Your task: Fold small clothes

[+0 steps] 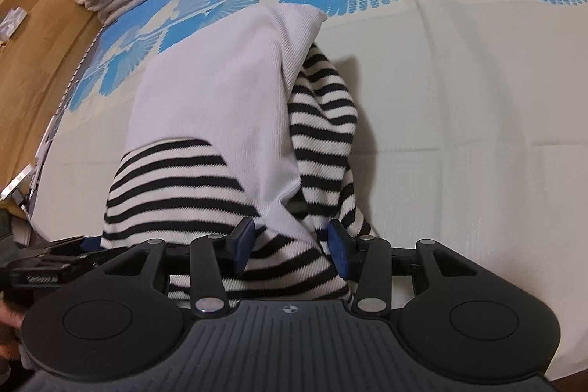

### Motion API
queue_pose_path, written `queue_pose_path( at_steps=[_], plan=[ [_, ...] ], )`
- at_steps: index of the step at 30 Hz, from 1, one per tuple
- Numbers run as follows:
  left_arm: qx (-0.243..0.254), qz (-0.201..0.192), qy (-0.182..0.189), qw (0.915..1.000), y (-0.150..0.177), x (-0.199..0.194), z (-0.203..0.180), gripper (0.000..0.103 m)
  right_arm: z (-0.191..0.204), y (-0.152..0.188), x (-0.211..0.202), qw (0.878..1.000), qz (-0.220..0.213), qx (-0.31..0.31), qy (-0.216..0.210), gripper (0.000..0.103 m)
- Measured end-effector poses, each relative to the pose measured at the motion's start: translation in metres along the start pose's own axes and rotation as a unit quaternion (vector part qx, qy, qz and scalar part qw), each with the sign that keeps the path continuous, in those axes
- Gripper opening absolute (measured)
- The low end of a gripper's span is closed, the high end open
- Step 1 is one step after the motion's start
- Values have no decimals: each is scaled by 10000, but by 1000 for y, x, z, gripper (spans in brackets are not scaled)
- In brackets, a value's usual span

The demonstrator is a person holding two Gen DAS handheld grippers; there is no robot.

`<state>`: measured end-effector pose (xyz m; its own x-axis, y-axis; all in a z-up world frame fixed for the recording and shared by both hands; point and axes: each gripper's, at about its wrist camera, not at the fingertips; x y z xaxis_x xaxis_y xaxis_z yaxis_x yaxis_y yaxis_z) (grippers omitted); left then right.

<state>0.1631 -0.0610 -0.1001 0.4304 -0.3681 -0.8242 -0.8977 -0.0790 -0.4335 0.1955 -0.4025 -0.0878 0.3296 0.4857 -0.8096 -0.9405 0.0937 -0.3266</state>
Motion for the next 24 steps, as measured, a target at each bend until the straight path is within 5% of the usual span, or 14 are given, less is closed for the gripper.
queue_pose_path(
  at_steps=[4, 10, 11, 13, 17, 21, 24],
  plan=[
    [123, -44, -82, 9999, -2, -2, -4, 88, -2, 3, -9, 9998, -99, 7, -149, 46],
    [64, -196, -124, 9997, -10, -9, -8, 88, 7, 19, 10, 9971, 413, -593, 239, 44],
    [59, -236, -120, 9996, -11, -11, -10, 88, 6, 19, 9, 9975, 387, -541, 225, 40],
    [79, -295, -108, 9995, -14, -14, -11, 88, 2, 19, 1, 9987, 249, -422, 153, 3],
    [139, -394, -100, 9991, -21, -19, -16, 88, -6, 20, -27, 9989, -275, -279, -244, 2],
    [233, -486, -58, 9985, -27, -26, -24, 88, -29, 22, -71, 9864, -1048, 458, -1181, 2],
    [537, -508, -113, 9972, -29, -31, -34, 88, -39, 26, -86, 9802, -1176, 612, -1472, 2]
  ],
)
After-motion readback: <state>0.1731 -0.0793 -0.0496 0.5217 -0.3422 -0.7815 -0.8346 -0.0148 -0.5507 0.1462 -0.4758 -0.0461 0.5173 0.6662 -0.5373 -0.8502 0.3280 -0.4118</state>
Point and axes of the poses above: each gripper's, at about its wrist camera, not at the fingertips, and x roughly the way its jaws point, z to its left, y to its underside, and after that the axes turned 2 degrees about x, right-handed
